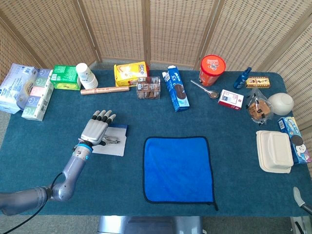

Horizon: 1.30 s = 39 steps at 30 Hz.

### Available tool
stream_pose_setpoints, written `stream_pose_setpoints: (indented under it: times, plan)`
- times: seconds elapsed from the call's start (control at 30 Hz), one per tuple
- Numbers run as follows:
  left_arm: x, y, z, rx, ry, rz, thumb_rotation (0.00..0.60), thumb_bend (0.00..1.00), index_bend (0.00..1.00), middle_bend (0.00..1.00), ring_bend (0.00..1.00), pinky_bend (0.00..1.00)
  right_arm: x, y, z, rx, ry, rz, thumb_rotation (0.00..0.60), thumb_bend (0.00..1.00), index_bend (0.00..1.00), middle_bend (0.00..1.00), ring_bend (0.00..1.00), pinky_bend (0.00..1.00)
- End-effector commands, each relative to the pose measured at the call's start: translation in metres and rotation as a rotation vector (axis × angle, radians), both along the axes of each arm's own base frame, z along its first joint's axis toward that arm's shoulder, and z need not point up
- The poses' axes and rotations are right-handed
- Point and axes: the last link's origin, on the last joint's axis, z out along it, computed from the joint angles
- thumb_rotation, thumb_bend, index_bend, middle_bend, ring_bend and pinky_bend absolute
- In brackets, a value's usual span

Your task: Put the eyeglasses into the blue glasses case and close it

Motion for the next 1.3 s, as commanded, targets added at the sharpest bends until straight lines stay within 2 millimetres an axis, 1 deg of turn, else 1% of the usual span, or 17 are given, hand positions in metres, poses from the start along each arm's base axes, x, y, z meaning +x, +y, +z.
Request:
stream_pose_setpoints:
  times: [0.03,0.13,0.27,0.43,0.8,0.93,1.07,1.3]
  plan:
    - [0.003,0.002,0.004,-0.012,0.024,0.009,0.529,0.21,0.0,0.0,0.0,0.0,0.0,0.0,0.0,0.0,0.0,0.0,0.341,0.34,0.06,0.13,0.0,0.06]
    - [0.004,0.002,0.004,-0.016,0.031,0.017,0.535,0.18,0.0,0.0,0.0,0.0,-0.001,-0.001,0.0,0.001,-0.001,-0.001,0.342,0.34,0.06,0.13,0.0,0.06]
    - [0.004,0.0,0.002,-0.019,0.029,0.024,0.528,0.16,0.0,0.0,0.0,0.0,-0.001,-0.002,-0.001,0.003,-0.001,0.0,0.339,0.34,0.06,0.13,0.0,0.06]
    - [0.003,-0.003,0.002,-0.028,0.002,0.034,0.535,0.15,0.0,0.0,0.0,0.0,0.0,-0.002,-0.001,0.003,-0.001,0.0,0.341,0.34,0.06,0.13,0.0,0.06]
    - [-0.003,-0.014,0.012,-0.054,-0.038,0.044,0.536,0.15,0.0,0.0,0.0,0.0,0.0,-0.002,-0.001,0.003,-0.002,0.003,0.338,0.34,0.06,0.13,0.0,0.06]
    - [-0.005,-0.014,0.016,-0.052,-0.012,0.035,0.537,0.15,0.0,0.0,0.0,0.0,0.0,-0.002,-0.001,-0.001,-0.002,0.006,0.338,0.34,0.06,0.13,0.0,0.06]
    - [-0.006,-0.01,0.011,-0.048,0.017,0.034,0.531,0.15,0.0,0.0,0.0,0.0,-0.001,-0.001,-0.001,-0.001,-0.008,0.002,0.34,0.34,0.06,0.13,0.0,0.06]
    - [-0.003,-0.002,0.0,-0.044,0.057,0.023,0.539,0.15,0.0,0.0,0.0,0.0,-0.001,0.001,0.0,-0.01,-0.015,0.002,0.339,0.34,0.06,0.13,0.0,0.06]
